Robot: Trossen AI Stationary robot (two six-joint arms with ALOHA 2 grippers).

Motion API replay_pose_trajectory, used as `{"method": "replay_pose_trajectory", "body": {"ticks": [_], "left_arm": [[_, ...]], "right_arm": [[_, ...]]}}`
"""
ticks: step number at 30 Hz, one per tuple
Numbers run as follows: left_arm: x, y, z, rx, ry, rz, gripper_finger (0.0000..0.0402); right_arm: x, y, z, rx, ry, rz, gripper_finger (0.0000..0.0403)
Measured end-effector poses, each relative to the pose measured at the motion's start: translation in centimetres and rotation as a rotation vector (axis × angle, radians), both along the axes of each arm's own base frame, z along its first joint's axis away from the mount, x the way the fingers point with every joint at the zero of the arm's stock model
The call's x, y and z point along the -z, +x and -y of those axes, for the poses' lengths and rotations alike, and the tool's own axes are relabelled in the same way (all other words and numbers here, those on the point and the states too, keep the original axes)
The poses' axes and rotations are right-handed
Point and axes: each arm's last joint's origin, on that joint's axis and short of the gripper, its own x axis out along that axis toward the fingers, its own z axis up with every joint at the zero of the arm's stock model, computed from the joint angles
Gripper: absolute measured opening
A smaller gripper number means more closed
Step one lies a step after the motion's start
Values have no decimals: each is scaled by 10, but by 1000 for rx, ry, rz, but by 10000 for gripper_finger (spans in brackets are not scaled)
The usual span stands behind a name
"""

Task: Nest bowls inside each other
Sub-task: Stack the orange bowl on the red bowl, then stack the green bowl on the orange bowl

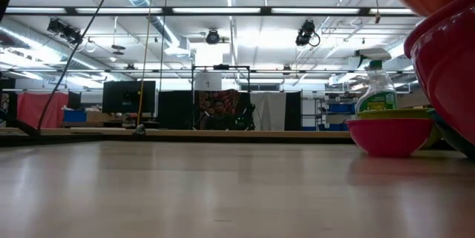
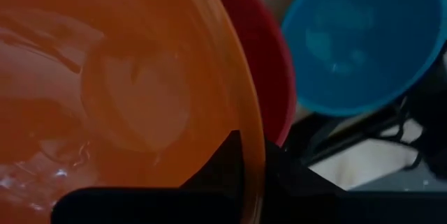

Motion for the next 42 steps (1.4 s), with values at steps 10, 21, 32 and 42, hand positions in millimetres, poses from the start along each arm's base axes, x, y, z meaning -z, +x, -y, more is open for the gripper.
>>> {"method": "replay_pose_trajectory", "body": {"ticks": [10,21,32,42], "left_arm": [[11,9,-11,32,-126,-63,233],[32,16,-37,2,-256,-292,233],[44,15,-29,37,-204,-310,233],[30,12,-29,66,-185,-268,233]], "right_arm": [[19,-14,-18,77,-53,-107,61],[56,-18,-19,105,-53,-189,139],[58,-19,-20,139,5,-249,175],[53,-21,-19,140,-18,-261,174]]}}
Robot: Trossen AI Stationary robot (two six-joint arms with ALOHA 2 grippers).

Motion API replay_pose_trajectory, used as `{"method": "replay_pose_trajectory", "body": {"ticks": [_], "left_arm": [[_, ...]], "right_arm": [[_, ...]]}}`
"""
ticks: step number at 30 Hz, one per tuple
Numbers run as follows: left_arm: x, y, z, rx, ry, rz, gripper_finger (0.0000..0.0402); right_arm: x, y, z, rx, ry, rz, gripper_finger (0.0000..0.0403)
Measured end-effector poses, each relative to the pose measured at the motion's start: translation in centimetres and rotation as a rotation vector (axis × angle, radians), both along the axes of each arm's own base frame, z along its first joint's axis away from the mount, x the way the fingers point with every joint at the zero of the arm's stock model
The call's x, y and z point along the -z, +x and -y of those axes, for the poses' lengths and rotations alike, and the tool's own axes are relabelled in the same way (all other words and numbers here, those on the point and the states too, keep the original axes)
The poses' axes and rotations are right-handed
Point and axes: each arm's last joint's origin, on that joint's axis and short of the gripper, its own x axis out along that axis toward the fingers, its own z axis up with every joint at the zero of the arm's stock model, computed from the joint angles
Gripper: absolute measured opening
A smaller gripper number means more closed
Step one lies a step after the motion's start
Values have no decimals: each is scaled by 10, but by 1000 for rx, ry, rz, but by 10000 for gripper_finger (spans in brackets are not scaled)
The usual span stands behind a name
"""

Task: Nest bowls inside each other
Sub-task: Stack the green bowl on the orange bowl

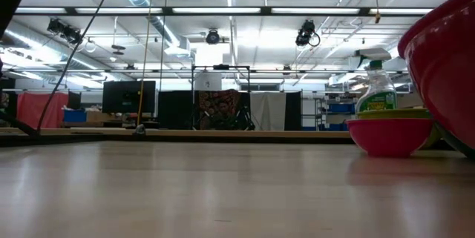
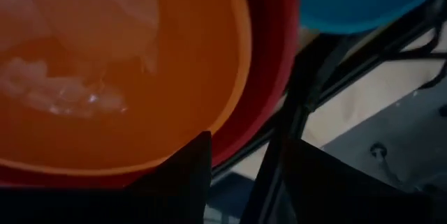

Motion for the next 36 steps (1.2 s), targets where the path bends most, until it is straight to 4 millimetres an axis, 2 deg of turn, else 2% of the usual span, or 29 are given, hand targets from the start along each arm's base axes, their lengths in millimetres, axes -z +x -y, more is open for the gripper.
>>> {"method": "replay_pose_trajectory", "body": {"ticks": [6,12,19,22,26,30,36], "left_arm": [[-7,1,-5,-10,-6,18,233],[-12,7,-30,-99,-57,-9,233],[-30,1,-39,-145,-30,0,233],[-33,-7,-52,-188,-23,19,233],[-17,-35,-76,-256,-51,67,233],[-14,-81,-93,-283,-105,151,233],[-8,-145,-111,-321,-173,116,233]], "right_arm": [[-17,-2,8,-59,-166,148,174],[-25,-16,35,-60,-338,309,174],[-7,-28,71,-55,-505,319,174],[1,-25,82,-75,-566,300,174],[4,-21,94,-93,-632,295,174],[6,-17,109,-71,-644,272,174],[13,-3,140,-28,-654,269,174]]}}
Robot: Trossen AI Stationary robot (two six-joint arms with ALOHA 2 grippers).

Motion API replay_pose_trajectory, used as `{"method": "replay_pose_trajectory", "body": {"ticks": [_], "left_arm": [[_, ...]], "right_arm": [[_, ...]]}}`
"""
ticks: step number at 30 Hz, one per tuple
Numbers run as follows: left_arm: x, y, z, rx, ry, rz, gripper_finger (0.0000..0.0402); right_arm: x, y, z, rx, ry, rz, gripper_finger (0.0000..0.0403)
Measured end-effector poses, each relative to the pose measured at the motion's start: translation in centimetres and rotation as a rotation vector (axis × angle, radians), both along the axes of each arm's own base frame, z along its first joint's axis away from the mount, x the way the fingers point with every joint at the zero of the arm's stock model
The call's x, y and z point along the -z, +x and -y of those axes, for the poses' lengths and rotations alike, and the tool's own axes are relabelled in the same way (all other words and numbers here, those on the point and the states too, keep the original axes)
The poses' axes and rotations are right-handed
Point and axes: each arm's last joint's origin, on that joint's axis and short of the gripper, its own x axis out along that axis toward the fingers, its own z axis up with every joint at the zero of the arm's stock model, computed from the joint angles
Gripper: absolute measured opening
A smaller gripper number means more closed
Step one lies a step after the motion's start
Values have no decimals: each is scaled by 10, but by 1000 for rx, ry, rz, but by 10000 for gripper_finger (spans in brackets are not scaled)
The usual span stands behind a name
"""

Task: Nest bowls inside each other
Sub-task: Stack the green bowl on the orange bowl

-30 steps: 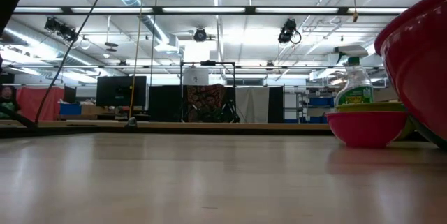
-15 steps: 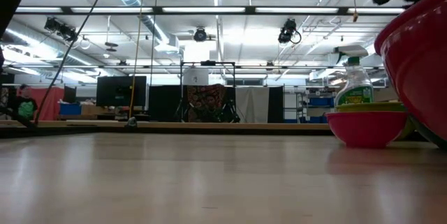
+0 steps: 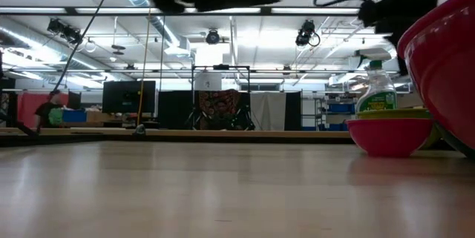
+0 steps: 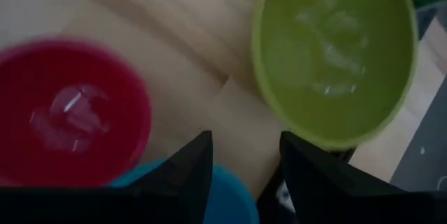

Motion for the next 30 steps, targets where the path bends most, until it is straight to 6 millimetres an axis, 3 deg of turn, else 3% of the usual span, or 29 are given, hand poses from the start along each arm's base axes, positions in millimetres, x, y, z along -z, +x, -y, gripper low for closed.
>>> {"method": "replay_pose_trajectory", "body": {"ticks": [7,11,19,30], "left_arm": [[-3,-53,-16,-39,-69,36,233],[-6,-70,-22,-49,-79,62,233],[-3,-78,-28,-70,-84,52,233],[2,-76,-39,-137,-148,9,233]], "right_arm": [[10,13,34,12,-25,-46,176],[20,21,48,4,0,-94,197],[51,32,78,58,57,-263,248],[77,40,94,54,129,-369,209]]}}
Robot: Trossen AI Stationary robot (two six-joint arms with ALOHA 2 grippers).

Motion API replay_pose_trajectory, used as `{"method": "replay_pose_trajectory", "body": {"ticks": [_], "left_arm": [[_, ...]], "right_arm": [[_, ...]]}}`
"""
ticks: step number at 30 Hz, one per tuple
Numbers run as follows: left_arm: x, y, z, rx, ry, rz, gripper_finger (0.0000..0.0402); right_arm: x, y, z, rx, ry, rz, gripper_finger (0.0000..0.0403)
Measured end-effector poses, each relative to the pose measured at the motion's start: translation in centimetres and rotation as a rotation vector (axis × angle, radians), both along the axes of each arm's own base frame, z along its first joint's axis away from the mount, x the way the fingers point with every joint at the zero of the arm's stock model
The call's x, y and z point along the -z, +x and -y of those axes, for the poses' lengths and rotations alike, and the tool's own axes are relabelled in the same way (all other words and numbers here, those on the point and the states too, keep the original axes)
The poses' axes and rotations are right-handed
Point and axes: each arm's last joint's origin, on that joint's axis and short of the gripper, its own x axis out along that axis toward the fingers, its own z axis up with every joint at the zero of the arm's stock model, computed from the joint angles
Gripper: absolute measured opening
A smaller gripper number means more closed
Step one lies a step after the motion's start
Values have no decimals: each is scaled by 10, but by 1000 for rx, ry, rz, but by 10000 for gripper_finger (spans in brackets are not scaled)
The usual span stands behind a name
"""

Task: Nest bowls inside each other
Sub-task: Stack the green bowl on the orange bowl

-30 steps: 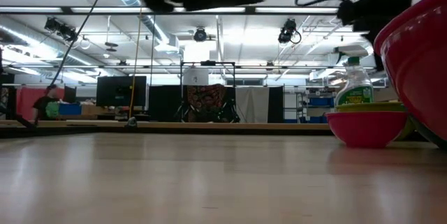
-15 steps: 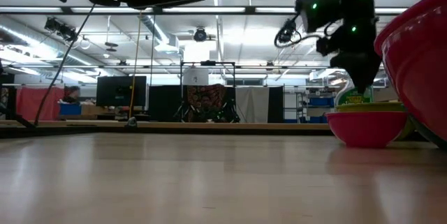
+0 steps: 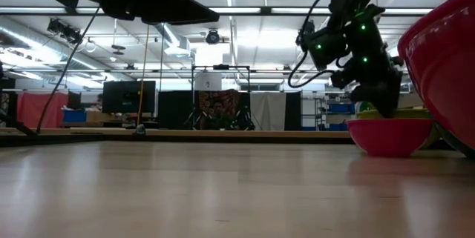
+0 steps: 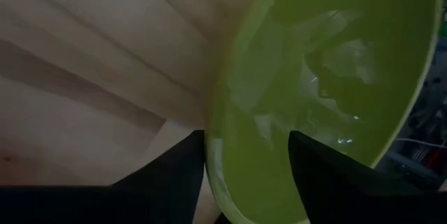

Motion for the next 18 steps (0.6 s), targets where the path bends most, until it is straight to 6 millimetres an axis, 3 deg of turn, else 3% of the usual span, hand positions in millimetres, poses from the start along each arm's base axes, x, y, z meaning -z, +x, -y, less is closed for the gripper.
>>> {"method": "replay_pose_trajectory", "body": {"ticks": [18], "left_arm": [[0,0,0,-1,-9,-2,233]], "right_arm": [[3,1,9,60,102,87,82]]}}
